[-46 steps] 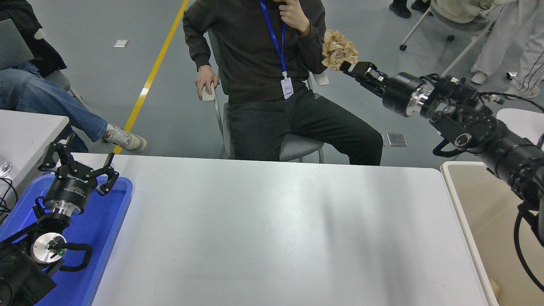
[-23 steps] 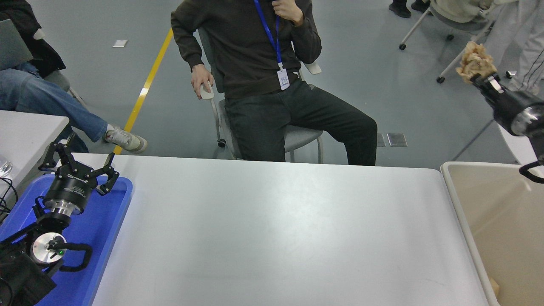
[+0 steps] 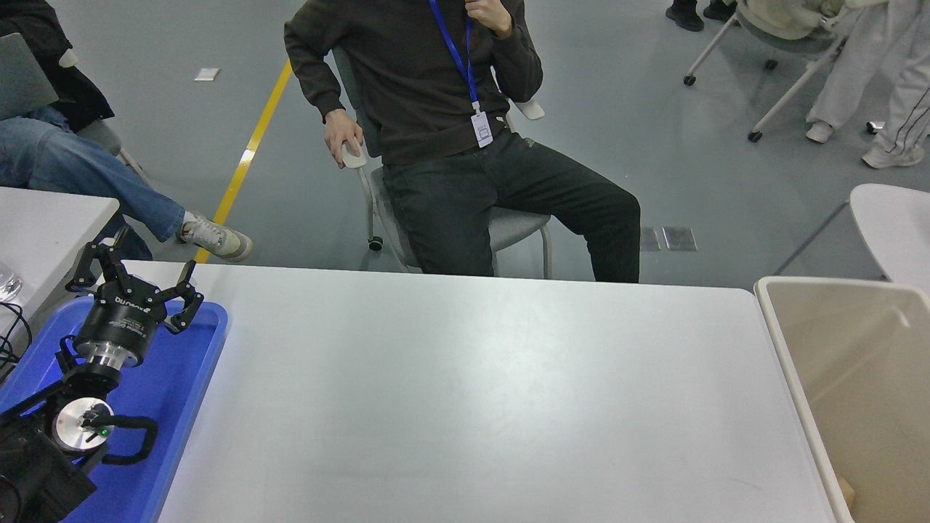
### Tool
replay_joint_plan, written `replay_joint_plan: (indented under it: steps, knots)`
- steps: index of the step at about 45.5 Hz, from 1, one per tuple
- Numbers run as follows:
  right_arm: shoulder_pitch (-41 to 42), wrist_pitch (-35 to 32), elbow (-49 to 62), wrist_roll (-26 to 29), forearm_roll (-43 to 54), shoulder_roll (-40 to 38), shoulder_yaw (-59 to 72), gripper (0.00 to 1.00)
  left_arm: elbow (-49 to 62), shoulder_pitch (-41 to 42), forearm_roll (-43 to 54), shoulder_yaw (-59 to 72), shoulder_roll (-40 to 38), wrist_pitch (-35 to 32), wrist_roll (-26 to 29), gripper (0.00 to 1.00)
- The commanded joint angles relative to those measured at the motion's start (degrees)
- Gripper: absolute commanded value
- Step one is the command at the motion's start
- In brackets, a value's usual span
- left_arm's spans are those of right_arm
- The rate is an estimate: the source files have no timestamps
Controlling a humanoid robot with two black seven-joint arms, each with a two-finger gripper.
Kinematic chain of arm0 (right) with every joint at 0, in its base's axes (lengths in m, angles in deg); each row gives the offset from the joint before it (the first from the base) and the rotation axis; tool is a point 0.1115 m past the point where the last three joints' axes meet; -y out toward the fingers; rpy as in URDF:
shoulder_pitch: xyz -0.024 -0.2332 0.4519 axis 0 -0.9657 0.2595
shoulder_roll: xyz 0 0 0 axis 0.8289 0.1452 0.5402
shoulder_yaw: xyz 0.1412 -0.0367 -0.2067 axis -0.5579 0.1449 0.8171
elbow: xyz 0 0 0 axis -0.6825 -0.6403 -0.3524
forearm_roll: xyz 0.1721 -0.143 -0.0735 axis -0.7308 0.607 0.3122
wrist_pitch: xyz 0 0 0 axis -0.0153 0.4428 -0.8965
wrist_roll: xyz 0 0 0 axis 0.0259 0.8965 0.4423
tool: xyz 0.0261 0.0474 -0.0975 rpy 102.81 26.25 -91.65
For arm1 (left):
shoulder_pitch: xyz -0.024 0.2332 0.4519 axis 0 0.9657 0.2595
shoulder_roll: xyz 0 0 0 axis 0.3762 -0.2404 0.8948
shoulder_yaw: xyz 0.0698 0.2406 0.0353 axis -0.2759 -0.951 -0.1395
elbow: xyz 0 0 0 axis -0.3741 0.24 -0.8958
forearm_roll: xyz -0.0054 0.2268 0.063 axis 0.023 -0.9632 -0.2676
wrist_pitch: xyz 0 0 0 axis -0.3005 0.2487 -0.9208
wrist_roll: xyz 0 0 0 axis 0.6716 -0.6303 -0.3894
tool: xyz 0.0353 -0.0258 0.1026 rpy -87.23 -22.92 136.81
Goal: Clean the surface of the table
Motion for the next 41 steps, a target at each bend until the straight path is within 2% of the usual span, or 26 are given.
replay_joint_plan:
  steps: [1, 18, 41]
  knots:
    - [-5.25, 1.06, 0.86, 7.02, -0.35, -0.44, -0.13, 0.00, 0.02, 0.00, 0.00, 0.00, 0.00, 0.00, 0.07, 1.00]
    - [-12.63, 2.03, 0.50, 8.07, -0.35, 3.69, -0.22, 0.00, 0.02, 0.00, 0.00, 0.00, 0.00, 0.00, 0.07, 1.00]
    - [-19.76, 4.14, 0.24, 7.99, -0.26, 13.71, 0.66, 0.00, -0.07, 0.00, 0.00, 0.00, 0.00, 0.00, -0.02, 1.00]
